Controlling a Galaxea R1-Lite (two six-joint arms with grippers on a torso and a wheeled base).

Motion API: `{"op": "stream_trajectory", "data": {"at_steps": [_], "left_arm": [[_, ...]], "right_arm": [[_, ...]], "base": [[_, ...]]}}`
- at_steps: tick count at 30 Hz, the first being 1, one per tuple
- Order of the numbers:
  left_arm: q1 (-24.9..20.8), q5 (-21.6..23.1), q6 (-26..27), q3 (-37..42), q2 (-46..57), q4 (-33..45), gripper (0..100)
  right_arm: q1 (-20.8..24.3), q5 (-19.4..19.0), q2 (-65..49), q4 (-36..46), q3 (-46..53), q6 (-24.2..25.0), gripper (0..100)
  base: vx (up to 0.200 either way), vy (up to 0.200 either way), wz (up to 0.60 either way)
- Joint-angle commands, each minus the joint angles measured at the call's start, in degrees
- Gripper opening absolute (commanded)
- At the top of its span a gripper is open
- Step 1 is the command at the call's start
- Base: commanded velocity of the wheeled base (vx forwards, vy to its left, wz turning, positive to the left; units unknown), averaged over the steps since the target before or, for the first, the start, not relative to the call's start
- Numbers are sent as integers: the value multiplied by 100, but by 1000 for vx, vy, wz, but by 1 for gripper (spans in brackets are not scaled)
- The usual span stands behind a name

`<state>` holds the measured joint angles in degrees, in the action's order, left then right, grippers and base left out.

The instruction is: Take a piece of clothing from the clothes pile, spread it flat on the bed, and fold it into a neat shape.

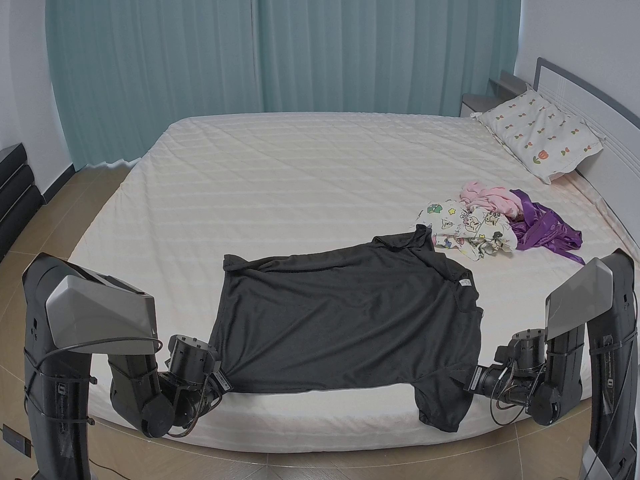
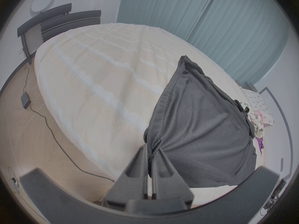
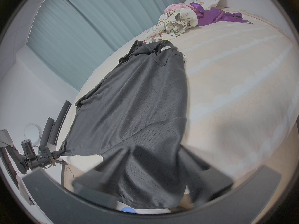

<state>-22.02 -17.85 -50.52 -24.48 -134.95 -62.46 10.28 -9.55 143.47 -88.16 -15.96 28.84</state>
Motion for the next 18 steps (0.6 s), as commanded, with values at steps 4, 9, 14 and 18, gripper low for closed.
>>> {"op": "stream_trajectory", "data": {"at_steps": [4,9,14,18], "left_arm": [[66,36,-2,84,39,-3,0],[66,44,16,251,153,15,0],[66,44,68,400,224,41,0],[48,53,165,488,206,59,0]], "right_arm": [[-263,32,-223,54,383,-415,0],[-694,-47,-452,89,550,-898,0],[-913,-250,-742,124,734,-1162,0],[-984,-285,-882,150,822,-1276,0]], "base": [[0,0,0],[0,0,0],[0,0,0],[0,0,0]]}}
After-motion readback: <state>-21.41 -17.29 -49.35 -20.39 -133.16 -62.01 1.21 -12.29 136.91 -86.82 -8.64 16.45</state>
